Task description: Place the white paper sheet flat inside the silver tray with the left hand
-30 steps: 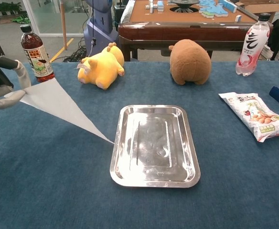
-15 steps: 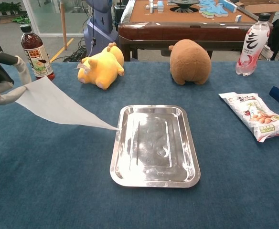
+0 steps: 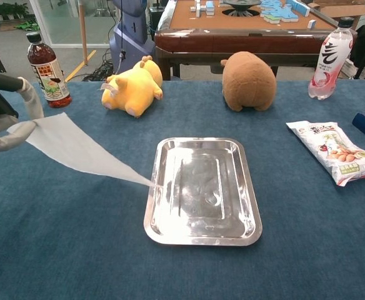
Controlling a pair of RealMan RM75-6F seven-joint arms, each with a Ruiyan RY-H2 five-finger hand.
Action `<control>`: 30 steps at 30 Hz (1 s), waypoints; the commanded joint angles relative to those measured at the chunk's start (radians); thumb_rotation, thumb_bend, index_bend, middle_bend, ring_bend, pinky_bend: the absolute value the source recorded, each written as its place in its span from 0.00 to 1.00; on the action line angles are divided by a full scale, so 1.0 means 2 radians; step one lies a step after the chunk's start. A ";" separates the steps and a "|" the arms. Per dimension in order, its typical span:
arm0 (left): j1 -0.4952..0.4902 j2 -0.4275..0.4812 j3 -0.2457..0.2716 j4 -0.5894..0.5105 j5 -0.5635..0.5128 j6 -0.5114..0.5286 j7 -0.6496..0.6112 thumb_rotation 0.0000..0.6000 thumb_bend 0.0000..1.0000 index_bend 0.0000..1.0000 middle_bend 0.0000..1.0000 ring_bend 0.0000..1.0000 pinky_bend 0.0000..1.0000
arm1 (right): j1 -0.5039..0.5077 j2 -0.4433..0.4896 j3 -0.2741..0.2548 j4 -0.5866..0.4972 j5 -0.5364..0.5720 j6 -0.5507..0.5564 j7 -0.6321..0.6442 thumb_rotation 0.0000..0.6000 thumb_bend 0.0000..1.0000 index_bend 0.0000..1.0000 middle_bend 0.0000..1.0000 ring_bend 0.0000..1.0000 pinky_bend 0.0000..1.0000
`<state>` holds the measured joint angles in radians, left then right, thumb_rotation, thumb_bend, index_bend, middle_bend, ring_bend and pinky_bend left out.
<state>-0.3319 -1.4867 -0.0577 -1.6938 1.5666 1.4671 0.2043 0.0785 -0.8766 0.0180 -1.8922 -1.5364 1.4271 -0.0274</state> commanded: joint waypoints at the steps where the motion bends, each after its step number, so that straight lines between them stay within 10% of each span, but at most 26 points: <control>1: 0.001 0.000 0.006 0.011 0.005 -0.006 -0.010 1.00 0.69 0.83 1.00 1.00 1.00 | -0.002 0.006 -0.003 -0.007 -0.009 0.004 0.000 1.00 0.10 0.68 0.41 0.26 0.36; 30: 0.018 -0.038 0.058 0.095 0.136 0.038 0.014 1.00 0.69 0.83 1.00 1.00 1.00 | -0.011 0.021 -0.011 -0.031 -0.035 0.017 -0.005 1.00 0.10 0.68 0.41 0.26 0.36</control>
<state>-0.2958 -1.5502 0.0506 -1.5269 1.8130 1.5263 0.2198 0.0557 -0.8340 -0.0047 -1.9532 -1.6058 1.4616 -0.0381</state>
